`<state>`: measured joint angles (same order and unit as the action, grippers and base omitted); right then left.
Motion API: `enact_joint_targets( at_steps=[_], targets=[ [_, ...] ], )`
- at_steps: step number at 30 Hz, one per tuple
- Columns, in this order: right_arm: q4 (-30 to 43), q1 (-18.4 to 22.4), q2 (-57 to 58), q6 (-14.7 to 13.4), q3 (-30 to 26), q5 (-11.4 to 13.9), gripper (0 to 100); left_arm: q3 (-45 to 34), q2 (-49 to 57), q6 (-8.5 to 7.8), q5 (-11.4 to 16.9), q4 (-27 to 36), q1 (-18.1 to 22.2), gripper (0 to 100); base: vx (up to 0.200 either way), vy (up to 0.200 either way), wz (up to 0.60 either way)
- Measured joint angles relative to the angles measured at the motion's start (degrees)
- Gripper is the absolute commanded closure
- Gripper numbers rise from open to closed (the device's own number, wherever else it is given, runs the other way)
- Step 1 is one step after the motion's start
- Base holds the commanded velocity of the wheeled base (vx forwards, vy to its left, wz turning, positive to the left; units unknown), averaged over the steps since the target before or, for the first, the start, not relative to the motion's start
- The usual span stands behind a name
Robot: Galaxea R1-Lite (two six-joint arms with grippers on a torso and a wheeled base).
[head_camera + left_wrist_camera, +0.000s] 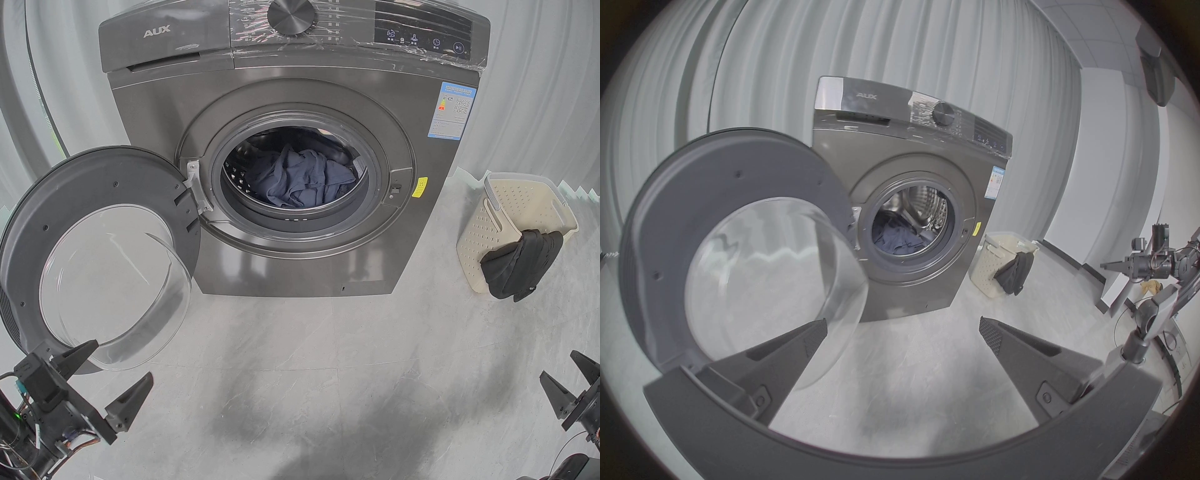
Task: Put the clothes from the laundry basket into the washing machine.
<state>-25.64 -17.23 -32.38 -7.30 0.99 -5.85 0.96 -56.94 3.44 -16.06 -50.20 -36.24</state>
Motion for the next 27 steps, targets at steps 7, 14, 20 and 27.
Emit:
enact_joint_targets(
  at_steps=[7, 14, 20, 27],
  targets=[
    [6.73, 5.49, 8.46, 1.40, 0.02, 2.27, 0, 0.02, 19.08, -0.02, 2.78, 18.72, 4.61, 0, 0.000, -0.200, 0.00],
    [19.81, 11.78, 21.11, 3.50, 0.02, 8.23, 0, 0.02, 36.19, -0.51, 11.65, 34.22, 14.91, 0, 0.000, -0.200, 0.00],
    [24.19, 15.41, 28.16, 6.70, 0.02, 9.05, 0, 0.02, 46.51, -0.54, 17.03, 44.29, 24.31, 0, 0.000, 0.000, 0.00],
    [25.37, 16.68, 30.84, 7.17, 0.02, 6.83, 0, 0.02, 52.35, 0.15, 19.86, 45.69, 35.19, 0, 0.000, 0.000, 0.00]
  ],
)
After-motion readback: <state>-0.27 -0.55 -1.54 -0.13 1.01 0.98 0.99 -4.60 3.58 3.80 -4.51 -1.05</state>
